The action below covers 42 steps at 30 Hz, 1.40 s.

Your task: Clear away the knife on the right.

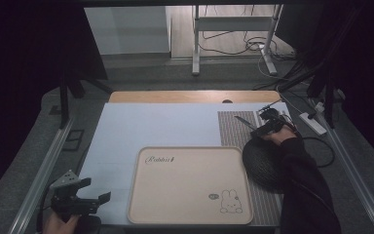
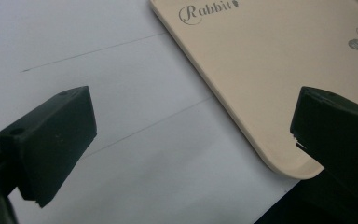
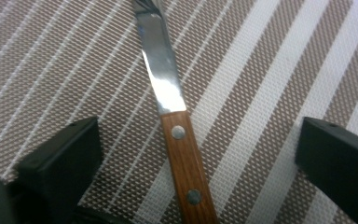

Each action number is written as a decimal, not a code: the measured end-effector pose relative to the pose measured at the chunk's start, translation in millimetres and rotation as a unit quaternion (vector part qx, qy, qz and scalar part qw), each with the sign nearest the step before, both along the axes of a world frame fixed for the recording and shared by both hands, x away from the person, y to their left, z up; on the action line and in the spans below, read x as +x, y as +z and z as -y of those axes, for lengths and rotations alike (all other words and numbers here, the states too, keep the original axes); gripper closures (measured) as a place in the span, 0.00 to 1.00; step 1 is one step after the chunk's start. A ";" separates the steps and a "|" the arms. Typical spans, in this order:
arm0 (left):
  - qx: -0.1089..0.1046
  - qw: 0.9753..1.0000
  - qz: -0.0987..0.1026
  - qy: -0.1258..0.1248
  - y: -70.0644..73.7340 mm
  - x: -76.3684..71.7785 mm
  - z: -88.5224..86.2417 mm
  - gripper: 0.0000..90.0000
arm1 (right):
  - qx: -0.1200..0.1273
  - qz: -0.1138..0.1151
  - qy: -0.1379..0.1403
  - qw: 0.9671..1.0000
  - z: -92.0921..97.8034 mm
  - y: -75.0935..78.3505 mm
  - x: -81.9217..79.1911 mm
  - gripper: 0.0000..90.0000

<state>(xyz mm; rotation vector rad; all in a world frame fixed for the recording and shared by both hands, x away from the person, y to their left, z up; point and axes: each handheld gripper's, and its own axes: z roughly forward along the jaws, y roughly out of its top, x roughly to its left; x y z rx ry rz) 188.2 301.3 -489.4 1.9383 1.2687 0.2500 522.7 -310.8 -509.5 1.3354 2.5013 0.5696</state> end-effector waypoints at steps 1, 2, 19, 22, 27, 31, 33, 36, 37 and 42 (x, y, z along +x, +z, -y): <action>0.000 1.000 0.000 0.000 0.0 0.0 0.0 0.00 | 0.003 0.004 0.003 1.000 1.3 1.8 -0.2 0.16; 0.000 1.000 0.000 0.000 0.0 0.0 0.1 0.00 | 0.002 0.006 0.004 1.000 2.6 3.5 -0.5 0.20; 0.001 1.000 0.000 0.000 0.1 -0.2 0.2 0.00 | 0.018 -0.008 0.034 0.999 14.9 12.4 0.5 0.86; 0.001 1.000 0.000 0.000 0.1 -0.2 0.1 0.00 | 0.002 0.009 0.041 0.999 18.8 13.6 0.5 0.86; 0.001 1.000 0.000 0.000 0.0 -0.1 0.2 0.00 | -0.025 0.032 0.047 0.998 30.0 17.9 -2.1 0.86; 0.001 1.000 0.000 0.001 0.1 -0.1 0.3 0.00 | -0.027 0.031 0.033 0.999 43.5 17.7 -2.6 0.86; 0.001 1.000 -0.001 0.001 0.1 0.0 0.3 0.00 | -0.024 0.031 0.022 0.999 51.5 18.3 -3.4 0.86; 0.001 1.000 0.000 0.001 0.2 0.0 0.3 0.00 | -0.011 0.035 0.008 0.999 63.5 22.9 -6.0 0.86; 0.001 1.000 0.000 0.001 0.1 0.0 0.3 0.00 | -0.007 0.036 0.004 0.999 65.9 25.0 -7.3 0.86; 0.002 1.000 0.000 0.001 0.2 0.2 0.5 0.00 | 0.019 0.042 -0.006 0.999 68.7 34.5 -15.1 0.86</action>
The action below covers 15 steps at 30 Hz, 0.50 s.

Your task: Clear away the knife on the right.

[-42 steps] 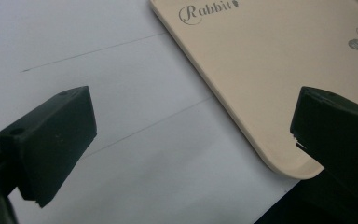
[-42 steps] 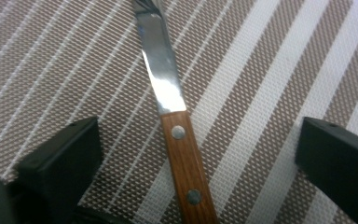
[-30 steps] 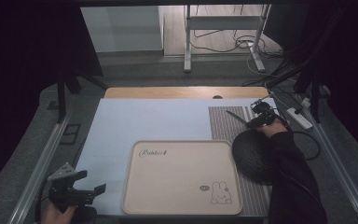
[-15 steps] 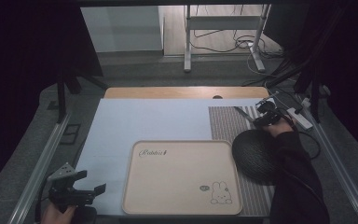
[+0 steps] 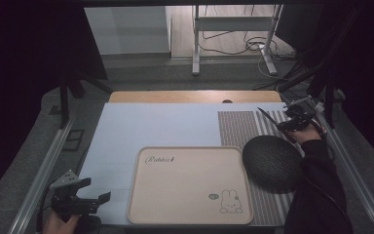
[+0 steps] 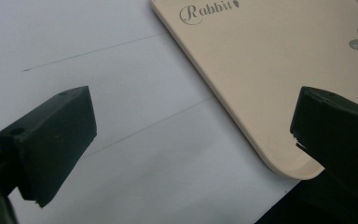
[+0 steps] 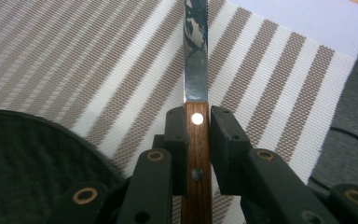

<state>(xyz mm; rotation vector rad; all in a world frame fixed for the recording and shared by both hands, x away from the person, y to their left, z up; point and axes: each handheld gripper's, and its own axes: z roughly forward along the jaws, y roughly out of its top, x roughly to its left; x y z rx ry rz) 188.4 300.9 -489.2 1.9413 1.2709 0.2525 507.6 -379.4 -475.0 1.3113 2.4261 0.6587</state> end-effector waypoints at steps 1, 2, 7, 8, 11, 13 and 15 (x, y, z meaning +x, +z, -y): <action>0.000 1.000 0.000 0.000 0.0 0.1 0.1 0.00 | 0.004 -0.001 0.002 1.000 -1.2 1.7 -1.5 0.86; 0.001 1.000 0.000 -0.001 0.0 0.1 0.2 0.00 | 0.006 0.000 0.002 1.000 -3.2 3.0 -2.9 0.86; 0.001 1.000 0.001 -0.001 0.2 0.0 0.4 0.00 | 0.012 -0.003 0.008 1.000 -15.7 5.0 -10.1 0.86; 0.001 1.000 0.001 -0.001 0.2 0.0 0.4 0.00 | 0.013 -0.004 0.012 1.000 -19.1 4.8 -12.2 0.86; 0.002 1.000 0.002 -0.001 0.2 -0.2 0.3 0.00 | 0.018 -0.006 0.017 1.000 -25.6 4.8 -16.7 0.86; 0.001 1.000 0.002 -0.001 0.2 -0.2 0.3 0.00 | 0.022 -0.007 0.022 0.999 -30.3 4.9 -20.2 0.86; 0.001 1.000 0.002 -0.001 0.2 -0.2 0.3 0.00 | 0.025 -0.006 0.024 0.999 -33.5 5.5 -23.3 0.86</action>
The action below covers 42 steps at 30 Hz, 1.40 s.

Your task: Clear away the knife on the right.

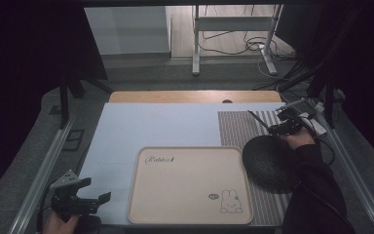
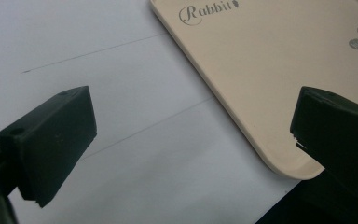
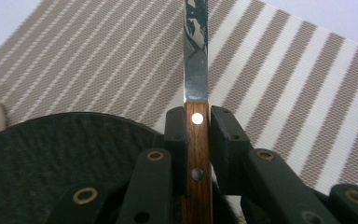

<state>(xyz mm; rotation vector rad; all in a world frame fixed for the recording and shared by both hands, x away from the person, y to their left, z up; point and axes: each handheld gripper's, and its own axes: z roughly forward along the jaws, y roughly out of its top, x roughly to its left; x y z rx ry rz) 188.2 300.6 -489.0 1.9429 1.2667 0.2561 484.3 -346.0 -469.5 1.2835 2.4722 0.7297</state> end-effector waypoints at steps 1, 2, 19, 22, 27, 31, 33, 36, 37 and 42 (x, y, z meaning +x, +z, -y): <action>0.000 1.000 0.000 0.000 0.0 0.0 0.0 0.00 | 0.002 0.001 0.002 1.000 -1.6 0.2 -1.9 0.86; 0.000 1.000 0.000 0.000 0.0 0.0 -0.1 0.00 | 0.005 -0.001 0.004 1.000 -3.4 0.4 -4.2 0.86; -0.006 1.000 0.001 0.003 0.0 0.1 -1.1 0.00 | 0.025 -0.001 0.043 0.999 -38.1 -1.1 -45.0 0.86; -0.007 1.000 0.001 0.003 -0.1 0.2 -1.3 0.00 | 0.025 -0.002 0.055 0.998 -45.4 -1.3 -51.8 0.86; -0.008 1.000 0.001 0.003 -0.1 0.3 -1.6 0.00 | 0.033 -0.003 0.075 0.997 -58.5 -0.5 -66.2 0.86; -0.009 1.000 0.001 0.003 -0.2 0.3 -1.7 0.00 | 0.033 -0.008 0.094 0.995 -69.9 -1.5 -79.5 0.86; -0.009 1.000 0.000 0.003 -0.2 0.4 -1.7 0.00 | 0.031 -0.009 0.104 0.994 -75.6 -1.6 -86.3 0.86; -0.007 1.000 0.000 0.004 -0.1 0.4 -1.5 0.00 | 0.034 -0.008 0.113 0.993 -82.2 -1.3 -95.0 0.86; -0.007 1.000 0.000 0.004 0.0 0.4 -1.5 0.00 | 0.035 -0.008 0.116 0.993 -84.3 -1.1 -98.1 0.86; -0.007 1.000 0.000 0.005 0.0 0.3 -1.4 0.00 | 0.044 -0.007 0.141 0.989 -93.8 -1.1 -113.6 0.86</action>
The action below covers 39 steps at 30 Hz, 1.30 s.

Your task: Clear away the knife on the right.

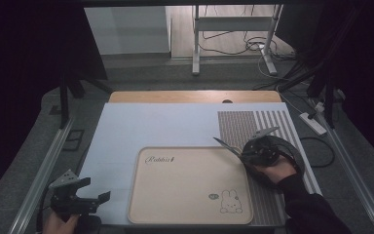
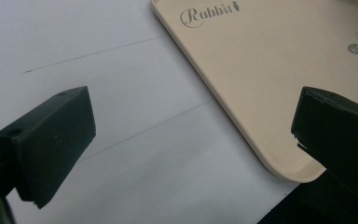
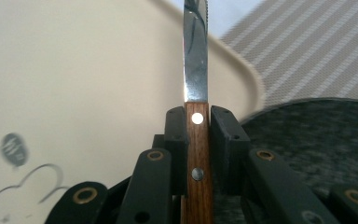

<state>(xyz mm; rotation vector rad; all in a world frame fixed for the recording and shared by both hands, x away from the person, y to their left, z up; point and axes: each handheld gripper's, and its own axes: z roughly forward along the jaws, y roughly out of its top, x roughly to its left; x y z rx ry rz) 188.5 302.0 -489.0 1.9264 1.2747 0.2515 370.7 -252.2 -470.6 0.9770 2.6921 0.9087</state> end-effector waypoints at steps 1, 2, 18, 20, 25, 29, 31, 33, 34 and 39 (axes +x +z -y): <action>0.000 1.000 0.001 0.000 -0.1 0.0 0.1 0.00 | -0.001 0.001 0.003 1.000 -2.3 -0.1 -3.2 0.86; 0.000 1.000 0.000 0.000 0.0 0.1 0.0 0.00 | 0.000 0.002 0.006 1.000 -4.6 -0.2 -6.3 0.86; 0.000 1.000 0.000 0.000 0.0 0.1 0.0 0.00 | -0.019 -0.024 0.057 0.998 -49.7 -12.5 -47.8 0.86; 0.001 1.000 0.000 0.000 0.0 0.1 0.1 0.00 | -0.027 -0.026 0.061 0.997 -53.0 -15.7 -49.6 0.86; 0.001 1.000 0.000 0.000 0.0 0.2 0.1 0.00 | -0.047 -0.037 0.061 0.996 -56.1 -24.7 -49.1 0.86; 0.001 1.000 0.000 0.000 -0.1 0.2 0.1 0.00 | -0.048 -0.064 0.072 0.994 -57.7 -30.6 -48.6 0.79; 0.001 1.000 -0.001 0.000 -0.1 0.3 0.1 0.00 | -0.041 -0.076 0.073 0.994 -58.3 -29.1 -47.1 0.67; 0.001 1.000 -0.001 0.000 -0.1 0.5 0.2 0.00 | -0.041 -0.070 0.070 0.994 -58.8 -24.7 -46.3 0.64; 0.001 1.000 -0.002 0.000 -0.2 0.6 0.2 0.00 | -0.039 -0.062 0.068 0.995 -59.6 -21.2 -46.2 0.66; 0.001 1.000 -0.003 0.000 -0.2 1.0 0.3 0.00 | -0.040 -0.034 0.115 0.992 -79.3 -8.9 -50.4 1.00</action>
